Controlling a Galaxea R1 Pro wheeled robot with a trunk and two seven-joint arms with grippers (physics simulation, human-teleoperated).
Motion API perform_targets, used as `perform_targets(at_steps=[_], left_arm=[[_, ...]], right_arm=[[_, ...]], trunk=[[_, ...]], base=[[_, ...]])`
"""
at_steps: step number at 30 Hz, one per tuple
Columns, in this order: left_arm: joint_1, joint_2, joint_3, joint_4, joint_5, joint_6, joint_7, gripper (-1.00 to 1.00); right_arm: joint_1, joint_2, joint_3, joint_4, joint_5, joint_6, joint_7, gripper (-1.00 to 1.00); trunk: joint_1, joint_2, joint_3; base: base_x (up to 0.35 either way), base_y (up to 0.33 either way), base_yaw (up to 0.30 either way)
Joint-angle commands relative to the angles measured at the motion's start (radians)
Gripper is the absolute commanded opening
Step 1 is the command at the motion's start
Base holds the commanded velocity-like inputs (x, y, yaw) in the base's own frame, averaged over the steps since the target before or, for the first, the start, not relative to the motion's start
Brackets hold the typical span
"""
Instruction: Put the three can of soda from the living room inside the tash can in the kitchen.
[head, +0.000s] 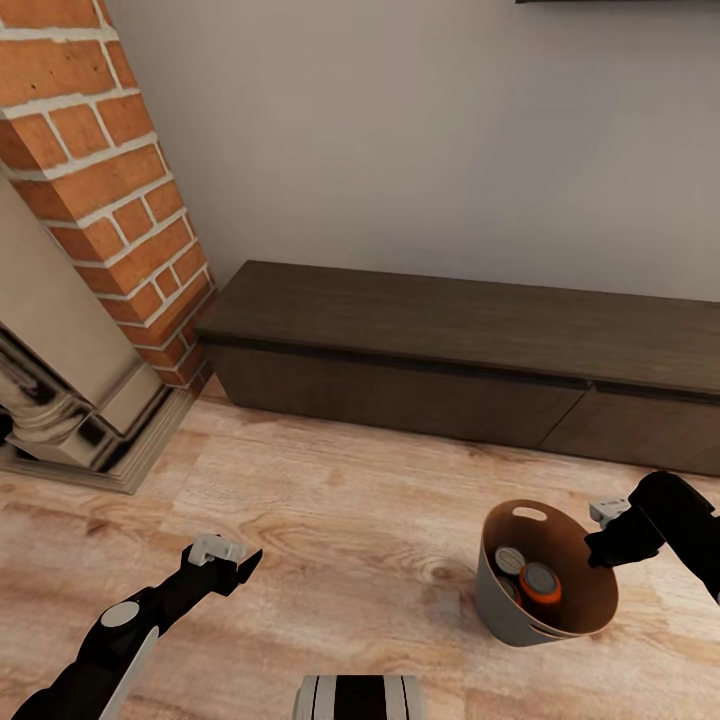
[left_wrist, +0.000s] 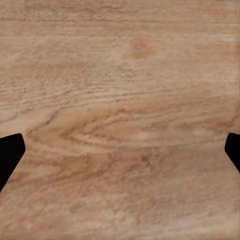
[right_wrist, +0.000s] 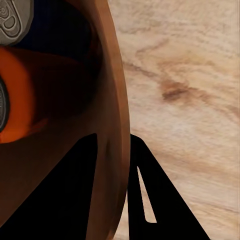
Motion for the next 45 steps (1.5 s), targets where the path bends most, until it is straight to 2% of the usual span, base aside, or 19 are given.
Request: perform_targets(at_steps=[1, 10, 15, 32, 38, 45], left_arm=[[0.0, 0.0, 0.0, 0.0, 0.0, 0.0, 0.0, 1.0], [0.0, 0.0, 0.0, 0.0, -0.004, -0.026, 0.0, 1.0], [0.0, -0.001, 0.0, 0.001, -0.006, -0.027, 0.0, 1.0], [0.001, 0.0, -0.001, 0.013, -0.006, -0.028, -0.001, 1.0], [0.0, 0.0, -0.001, 0.04, -0.005, -0.028, 0.0, 1.0], [0.0, 0.001, -0.002, 0.046, -0.002, -0.028, -0.001, 1.0]], right_arm=[[0.0, 0.0, 0.0, 0.0, -0.014, 0.008, 0.002, -1.0], [0.0, -0.001, 0.0, 0.0, -0.014, 0.008, 0.002, -1.0], [0.0, -0.001, 0.0, 0.0, -0.014, 0.008, 0.002, -1.0], [0.001, -0.003, 0.0, 0.0, -0.013, 0.008, 0.002, -1.0], [0.001, -0.009, 0.0, 0.0, -0.013, 0.008, 0.002, -1.0], [0.001, -0.01, 0.0, 0.0, -0.013, 0.008, 0.002, -1.0]], trunk=[[0.0, 0.0, 0.0], [0.0, 0.0, 0.0], [0.002, -0.001, -0.019], [0.002, -0.001, -0.019], [0.005, -0.003, -0.042], [0.005, -0.003, -0.042]], base=[[0.0, 0.0, 0.0], [0.0, 0.0, 0.0], [0.0, 0.0, 0.0], [0.0, 0.0, 0.0], [0.0, 0.0, 0.0], [0.0, 0.0, 0.0]])
